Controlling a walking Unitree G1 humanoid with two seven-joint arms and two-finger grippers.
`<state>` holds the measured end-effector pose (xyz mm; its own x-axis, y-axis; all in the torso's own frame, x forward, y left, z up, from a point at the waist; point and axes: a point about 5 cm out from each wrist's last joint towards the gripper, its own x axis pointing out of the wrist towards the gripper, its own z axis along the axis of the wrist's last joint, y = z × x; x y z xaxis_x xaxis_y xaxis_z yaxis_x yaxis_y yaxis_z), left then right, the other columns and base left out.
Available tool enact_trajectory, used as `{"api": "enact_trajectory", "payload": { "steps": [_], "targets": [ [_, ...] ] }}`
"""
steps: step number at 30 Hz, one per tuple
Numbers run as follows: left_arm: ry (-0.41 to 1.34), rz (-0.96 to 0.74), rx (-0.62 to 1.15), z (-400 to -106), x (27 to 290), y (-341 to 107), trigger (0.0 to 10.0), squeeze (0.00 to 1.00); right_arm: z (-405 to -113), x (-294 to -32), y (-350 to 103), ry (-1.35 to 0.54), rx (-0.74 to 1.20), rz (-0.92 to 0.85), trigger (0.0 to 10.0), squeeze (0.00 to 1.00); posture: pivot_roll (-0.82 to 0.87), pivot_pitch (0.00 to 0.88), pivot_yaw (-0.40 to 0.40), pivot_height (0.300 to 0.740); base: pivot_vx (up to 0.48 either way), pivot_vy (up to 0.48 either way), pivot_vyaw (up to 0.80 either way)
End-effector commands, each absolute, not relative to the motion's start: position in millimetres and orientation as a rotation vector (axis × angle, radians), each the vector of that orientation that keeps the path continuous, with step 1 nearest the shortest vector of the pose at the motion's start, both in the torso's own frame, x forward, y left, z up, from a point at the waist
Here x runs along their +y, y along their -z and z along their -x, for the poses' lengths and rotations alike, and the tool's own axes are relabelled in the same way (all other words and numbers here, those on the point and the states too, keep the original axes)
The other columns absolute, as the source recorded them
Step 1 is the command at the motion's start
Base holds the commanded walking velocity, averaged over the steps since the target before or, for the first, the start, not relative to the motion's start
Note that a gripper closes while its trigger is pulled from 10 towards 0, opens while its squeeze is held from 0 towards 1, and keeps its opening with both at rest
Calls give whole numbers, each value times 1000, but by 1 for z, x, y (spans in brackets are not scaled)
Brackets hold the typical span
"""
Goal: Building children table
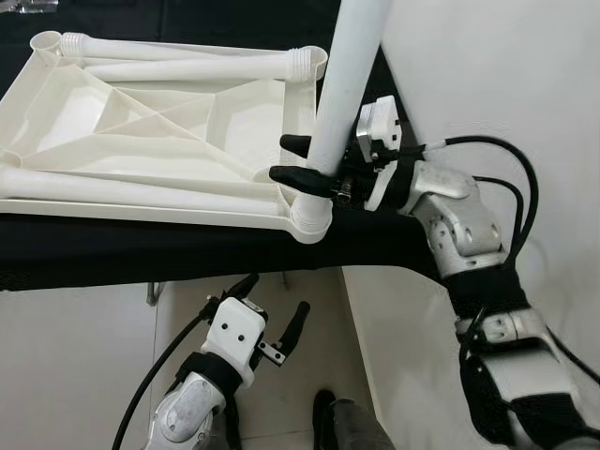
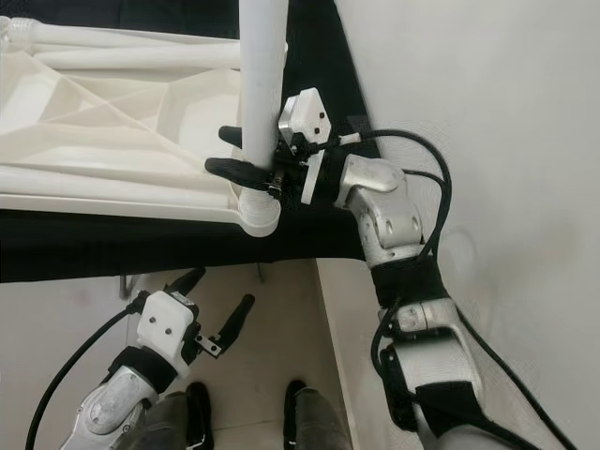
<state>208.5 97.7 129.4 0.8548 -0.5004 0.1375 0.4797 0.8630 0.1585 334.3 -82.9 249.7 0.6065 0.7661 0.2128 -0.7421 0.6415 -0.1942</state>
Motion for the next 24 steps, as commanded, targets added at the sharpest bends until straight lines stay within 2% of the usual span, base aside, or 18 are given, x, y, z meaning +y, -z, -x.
{"api": "enact_trajectory", "payload": {
  "steps": [1, 2, 3, 14, 15, 16, 17, 19, 20, 22, 24],
  "targets": [
    [527, -119, -161, -206, 97, -127, 10000, 0, -335, -104, -189, -469, 25, 116, 0, 0, 37, 281, -78, 740, 0, 0, 0],
    [528, -120, -161, -206, 97, -127, 10000, 0, -327, -106, -180, -351, 51, 88, 0, 0, 41, 283, -78, 740, 0, 0, 0],
    [529, -120, -161, -207, 98, -127, 10000, 0, -323, -101, -180, -327, 42, 60, 0, 0, 38, 283, -71, 740, 0, 0, 0],
    [519, -127, -163, -208, 99, -128, 10000, 0, -337, -67, -205, -424, -31, 11, 0, 0, 46, 279, -74, 740, 0, 0, 0],
    [518, -127, -163, -208, 99, -128, 10000, 0, -338, -65, -207, -424, -28, 15, 3882, 0, 46, 279, -74, 740, 0, 0, 0],
    [518, -127, -162, -208, 99, -128, 10000, 0, -337, -65, -207, -421, -25, 18, 3882, 0, 46, 279, -74, 740, 0, 0, 0],
    [518, -126, -163, -207, 98, -128, 10000, 0, -339, -66, -213, -425, -50, 2, 10000, 0, 49, 283, -73, 740, 0, 0, 0],
    [518, -126, -163, -207, 98, -128, 10000, 0, -339, -66, -215, -413, -55, -3, 10000, 0, 49, 283, -73, 740, 0, 0, 0],
    [520, -125, -163, -208, 98, -128, 10000, 0, -340, -67, -219, -437, -71, -25, 10000, 1000, 44, 286, -72, 740, 0, 0, 0],
    [523, -123, -162, -208, 98, -129, 10000, 0, -340, -68, -229, -489, -109, -58, 10000, 1000, 44, 287, -71, 740, 0, 0, 0],
    [526, -122, -162, -208, 97, -129, 10000, 0, -341, -69, -242, -652, -176, -80, 10000, 1000, 41, 287, -70, 740, 0, 0, 0]
  ]
}}
